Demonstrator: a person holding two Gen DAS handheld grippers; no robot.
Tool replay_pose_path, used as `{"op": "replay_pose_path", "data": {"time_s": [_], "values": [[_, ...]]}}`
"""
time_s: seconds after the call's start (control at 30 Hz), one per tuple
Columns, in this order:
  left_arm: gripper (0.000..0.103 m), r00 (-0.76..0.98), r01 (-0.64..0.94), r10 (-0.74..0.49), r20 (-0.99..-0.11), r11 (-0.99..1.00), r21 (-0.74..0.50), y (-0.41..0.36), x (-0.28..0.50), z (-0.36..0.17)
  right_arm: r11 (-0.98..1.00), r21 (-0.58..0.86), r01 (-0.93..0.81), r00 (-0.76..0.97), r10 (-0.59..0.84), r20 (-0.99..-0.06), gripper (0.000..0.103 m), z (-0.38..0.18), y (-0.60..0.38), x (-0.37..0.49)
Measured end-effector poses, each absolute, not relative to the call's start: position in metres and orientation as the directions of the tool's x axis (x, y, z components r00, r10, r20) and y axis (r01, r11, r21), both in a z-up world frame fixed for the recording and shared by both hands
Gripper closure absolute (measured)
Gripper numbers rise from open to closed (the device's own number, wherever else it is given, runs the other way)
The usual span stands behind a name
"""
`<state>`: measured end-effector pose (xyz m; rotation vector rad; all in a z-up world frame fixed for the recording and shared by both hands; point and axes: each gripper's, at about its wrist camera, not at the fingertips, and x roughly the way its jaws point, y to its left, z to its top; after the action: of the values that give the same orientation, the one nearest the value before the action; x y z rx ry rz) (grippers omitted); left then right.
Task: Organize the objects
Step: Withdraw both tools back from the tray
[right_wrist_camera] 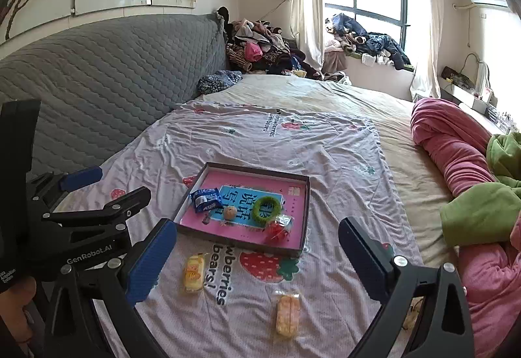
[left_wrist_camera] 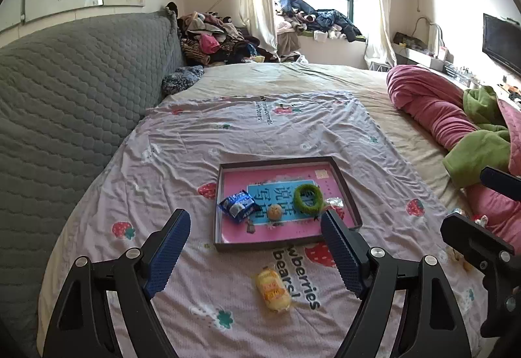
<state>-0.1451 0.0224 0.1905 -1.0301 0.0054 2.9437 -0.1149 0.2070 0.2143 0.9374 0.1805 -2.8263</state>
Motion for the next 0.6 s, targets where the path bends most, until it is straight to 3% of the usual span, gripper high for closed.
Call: {"op": "replay_pose_path", "data": {"time_s": [0.6], "values": [[0.019,-0.795,-0.037,0.044,-0.605,-0.999,-0.024,0.022,-0.094,0.194,-0.978,-0.09,0.188,-0.806,-0.102,-0.583,0.001,0.219,0.204,-0.064]]}}
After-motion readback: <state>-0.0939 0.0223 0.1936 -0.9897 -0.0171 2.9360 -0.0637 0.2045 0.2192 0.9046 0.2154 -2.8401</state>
